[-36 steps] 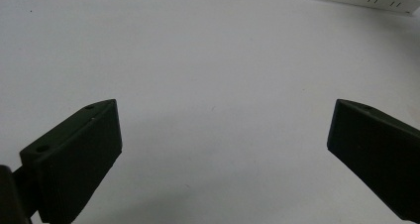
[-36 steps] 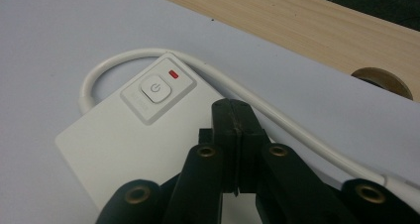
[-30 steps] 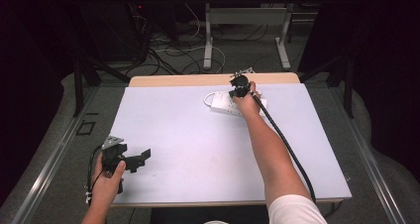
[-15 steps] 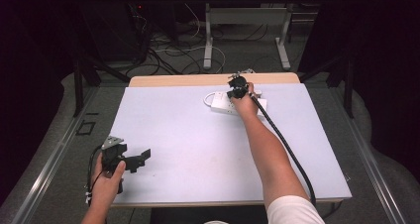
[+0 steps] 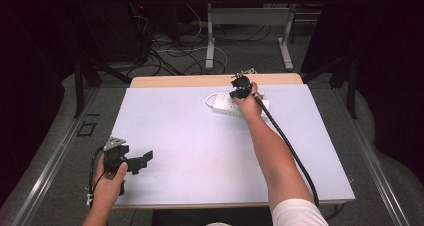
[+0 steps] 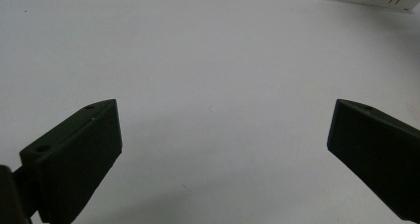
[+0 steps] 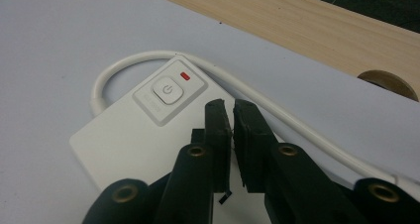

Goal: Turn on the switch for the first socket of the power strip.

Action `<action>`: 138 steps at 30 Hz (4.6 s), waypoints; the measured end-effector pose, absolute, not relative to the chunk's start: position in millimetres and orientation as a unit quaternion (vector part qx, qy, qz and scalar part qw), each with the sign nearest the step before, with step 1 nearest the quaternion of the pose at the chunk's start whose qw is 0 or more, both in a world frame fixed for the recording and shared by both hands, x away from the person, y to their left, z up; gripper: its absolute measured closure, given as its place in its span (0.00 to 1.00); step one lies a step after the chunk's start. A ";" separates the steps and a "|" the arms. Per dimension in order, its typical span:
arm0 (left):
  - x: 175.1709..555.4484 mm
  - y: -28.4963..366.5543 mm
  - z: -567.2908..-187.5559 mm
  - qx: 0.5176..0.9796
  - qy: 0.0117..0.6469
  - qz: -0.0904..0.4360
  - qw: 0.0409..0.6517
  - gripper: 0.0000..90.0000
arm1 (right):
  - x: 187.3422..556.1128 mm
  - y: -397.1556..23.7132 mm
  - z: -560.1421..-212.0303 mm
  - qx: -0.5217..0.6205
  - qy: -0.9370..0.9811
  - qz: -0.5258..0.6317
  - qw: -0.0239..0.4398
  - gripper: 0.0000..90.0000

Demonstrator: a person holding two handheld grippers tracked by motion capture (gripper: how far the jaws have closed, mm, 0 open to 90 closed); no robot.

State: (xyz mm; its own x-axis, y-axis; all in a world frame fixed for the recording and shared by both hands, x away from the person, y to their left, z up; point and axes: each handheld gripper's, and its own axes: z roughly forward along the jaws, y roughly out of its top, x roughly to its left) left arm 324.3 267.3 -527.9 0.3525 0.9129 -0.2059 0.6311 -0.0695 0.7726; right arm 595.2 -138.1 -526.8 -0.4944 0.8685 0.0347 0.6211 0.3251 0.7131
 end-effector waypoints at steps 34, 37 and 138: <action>324.6 263.4 -527.9 0.714 0.541 0.169 0.412 0.00 | 585.9 -139.6 -510.3 0.453 0.812 0.326 0.170 0.73; 324.7 263.2 -528.0 0.714 0.541 0.169 0.412 0.00 | 583.7 -139.4 -508.2 0.452 0.814 0.324 0.168 0.71; 324.7 253.5 -526.3 0.722 0.531 0.172 0.409 0.00 | 406.9 -206.9 -447.4 0.436 0.796 0.374 0.189 0.00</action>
